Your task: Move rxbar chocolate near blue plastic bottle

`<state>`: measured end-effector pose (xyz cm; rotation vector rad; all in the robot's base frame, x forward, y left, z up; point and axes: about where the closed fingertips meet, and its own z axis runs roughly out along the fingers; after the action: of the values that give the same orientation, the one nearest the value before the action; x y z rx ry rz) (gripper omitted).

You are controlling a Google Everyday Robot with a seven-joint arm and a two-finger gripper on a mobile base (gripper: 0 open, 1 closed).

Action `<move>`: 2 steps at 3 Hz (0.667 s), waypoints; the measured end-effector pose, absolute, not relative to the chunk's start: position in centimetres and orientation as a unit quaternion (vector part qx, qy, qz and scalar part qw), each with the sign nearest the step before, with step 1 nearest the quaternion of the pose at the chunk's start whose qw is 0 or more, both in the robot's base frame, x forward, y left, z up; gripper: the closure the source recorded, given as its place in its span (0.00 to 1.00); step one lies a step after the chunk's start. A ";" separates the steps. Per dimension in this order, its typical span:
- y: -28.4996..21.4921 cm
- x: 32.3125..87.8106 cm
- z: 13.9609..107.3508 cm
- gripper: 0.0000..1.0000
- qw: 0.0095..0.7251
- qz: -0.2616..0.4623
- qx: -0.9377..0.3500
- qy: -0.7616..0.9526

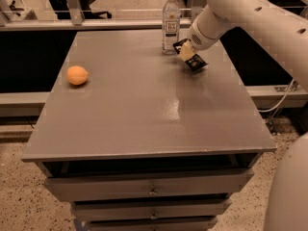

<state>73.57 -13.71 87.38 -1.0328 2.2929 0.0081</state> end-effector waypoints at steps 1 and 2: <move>-14.3 74.4 86.8 0.82 0.301 0.001 -0.398 0.867; -14.6 74.8 86.2 0.59 0.293 0.002 -0.404 0.867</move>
Offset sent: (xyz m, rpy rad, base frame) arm 0.0170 -0.0153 -0.0114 -0.0328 0.0338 0.0336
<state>74.82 -14.56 86.24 -1.0761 2.3084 0.0042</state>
